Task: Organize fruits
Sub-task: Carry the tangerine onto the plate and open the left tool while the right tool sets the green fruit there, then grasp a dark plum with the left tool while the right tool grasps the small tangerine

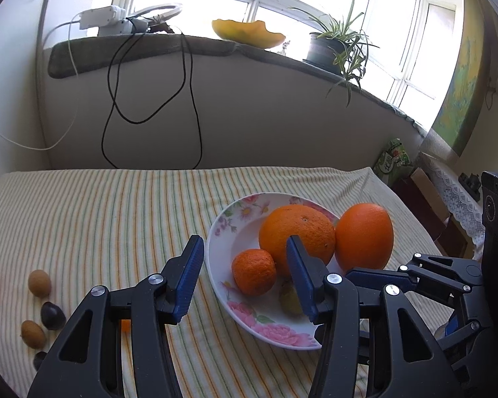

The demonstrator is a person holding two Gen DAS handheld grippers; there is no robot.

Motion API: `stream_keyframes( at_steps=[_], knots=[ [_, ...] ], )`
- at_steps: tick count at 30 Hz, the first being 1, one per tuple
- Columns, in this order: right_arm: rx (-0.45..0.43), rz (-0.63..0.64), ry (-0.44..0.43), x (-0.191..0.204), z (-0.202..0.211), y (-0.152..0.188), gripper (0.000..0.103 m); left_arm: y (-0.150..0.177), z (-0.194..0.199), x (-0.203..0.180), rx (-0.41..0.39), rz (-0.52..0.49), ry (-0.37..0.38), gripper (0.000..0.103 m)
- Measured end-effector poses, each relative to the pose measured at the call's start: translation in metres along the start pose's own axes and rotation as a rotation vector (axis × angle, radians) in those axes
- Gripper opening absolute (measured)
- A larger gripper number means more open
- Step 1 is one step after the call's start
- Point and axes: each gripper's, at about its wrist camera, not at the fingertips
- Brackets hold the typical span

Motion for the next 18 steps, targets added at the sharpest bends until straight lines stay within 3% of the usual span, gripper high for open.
stream_keyframes(
  at_steps=[18],
  knots=[
    [-0.019, 0.018, -0.009, 0.013, 0.012, 0.002, 0.059, 0.02, 0.037, 0.017, -0.042, 0.046, -0.046, 0.051]
  ],
)
Point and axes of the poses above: each gripper's, at about its wrist camera, not at the fingertips, and z roughly against the way its jaws point, x to its left, y to its underside, and after that the axes turned 7 degrees about x, right-handed
